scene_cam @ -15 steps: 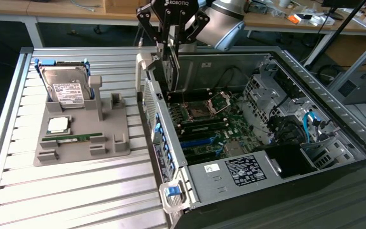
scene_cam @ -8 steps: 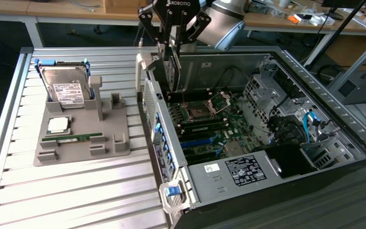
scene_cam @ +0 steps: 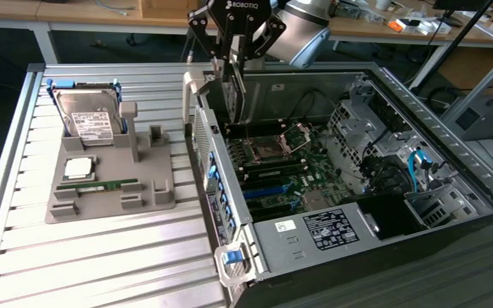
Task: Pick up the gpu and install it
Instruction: 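Pick up the gpu and move the gpu toward the slot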
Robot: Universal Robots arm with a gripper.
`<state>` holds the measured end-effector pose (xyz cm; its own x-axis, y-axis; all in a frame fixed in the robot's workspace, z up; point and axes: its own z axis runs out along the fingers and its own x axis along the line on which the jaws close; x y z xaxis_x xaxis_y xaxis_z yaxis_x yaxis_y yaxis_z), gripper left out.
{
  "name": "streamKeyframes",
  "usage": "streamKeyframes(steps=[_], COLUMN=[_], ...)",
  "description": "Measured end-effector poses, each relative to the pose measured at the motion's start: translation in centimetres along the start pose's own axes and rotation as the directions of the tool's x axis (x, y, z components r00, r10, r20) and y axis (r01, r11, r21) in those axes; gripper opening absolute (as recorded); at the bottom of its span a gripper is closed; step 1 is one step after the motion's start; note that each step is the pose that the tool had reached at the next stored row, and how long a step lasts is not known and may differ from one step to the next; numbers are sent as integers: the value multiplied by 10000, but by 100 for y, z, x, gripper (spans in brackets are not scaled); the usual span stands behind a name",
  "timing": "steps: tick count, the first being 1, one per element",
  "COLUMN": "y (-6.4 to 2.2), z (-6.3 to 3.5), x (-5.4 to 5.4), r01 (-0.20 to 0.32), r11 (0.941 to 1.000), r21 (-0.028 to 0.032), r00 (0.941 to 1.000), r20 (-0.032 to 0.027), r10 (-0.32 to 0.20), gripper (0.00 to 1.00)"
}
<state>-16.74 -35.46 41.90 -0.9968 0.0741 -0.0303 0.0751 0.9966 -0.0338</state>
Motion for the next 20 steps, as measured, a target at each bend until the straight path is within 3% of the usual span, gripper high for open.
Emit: streamKeyframes(steps=[20], y=[5], z=[20], x=[-60], r01=[1], r11=[10000], r21=[15], r00=[10000], r20=[1], r10=[-1], gripper=[27])
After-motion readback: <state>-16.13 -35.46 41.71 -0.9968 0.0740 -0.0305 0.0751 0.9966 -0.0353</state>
